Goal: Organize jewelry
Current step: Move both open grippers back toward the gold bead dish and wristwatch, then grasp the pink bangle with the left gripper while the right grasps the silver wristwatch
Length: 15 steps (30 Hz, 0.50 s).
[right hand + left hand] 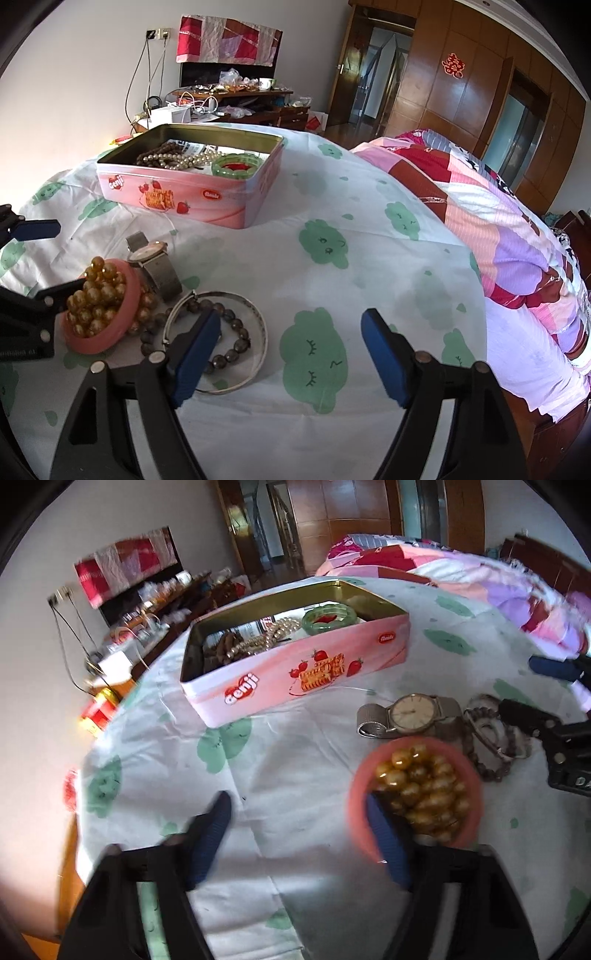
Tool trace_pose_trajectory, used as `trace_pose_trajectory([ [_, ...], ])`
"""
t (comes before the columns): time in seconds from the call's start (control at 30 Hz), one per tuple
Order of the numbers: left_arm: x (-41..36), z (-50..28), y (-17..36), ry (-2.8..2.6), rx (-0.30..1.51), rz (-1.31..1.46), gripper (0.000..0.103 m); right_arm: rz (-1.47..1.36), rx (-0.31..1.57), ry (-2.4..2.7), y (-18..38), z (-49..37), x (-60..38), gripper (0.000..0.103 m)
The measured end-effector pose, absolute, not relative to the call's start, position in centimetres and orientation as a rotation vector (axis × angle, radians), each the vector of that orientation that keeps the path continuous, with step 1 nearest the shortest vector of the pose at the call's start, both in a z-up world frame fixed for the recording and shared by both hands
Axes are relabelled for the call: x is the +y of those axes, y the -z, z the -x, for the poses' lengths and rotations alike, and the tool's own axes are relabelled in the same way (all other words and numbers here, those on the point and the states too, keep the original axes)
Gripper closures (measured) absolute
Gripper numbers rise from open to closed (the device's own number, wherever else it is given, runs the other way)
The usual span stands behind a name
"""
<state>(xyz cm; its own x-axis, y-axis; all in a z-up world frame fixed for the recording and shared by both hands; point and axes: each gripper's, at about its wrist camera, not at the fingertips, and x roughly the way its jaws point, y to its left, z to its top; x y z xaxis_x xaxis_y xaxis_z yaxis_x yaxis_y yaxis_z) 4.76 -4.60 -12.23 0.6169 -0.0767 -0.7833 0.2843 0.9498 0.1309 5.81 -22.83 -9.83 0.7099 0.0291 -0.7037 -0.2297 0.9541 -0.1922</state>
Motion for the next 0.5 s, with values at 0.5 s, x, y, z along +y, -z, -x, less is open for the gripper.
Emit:
trace_pose_trajectory([
  [0.5,-3.2,-4.5,9.0,0.316,0.808,-0.126,0.094,0.252,0.729,-0.184,8.8,-5.8,-22.6,0.022],
])
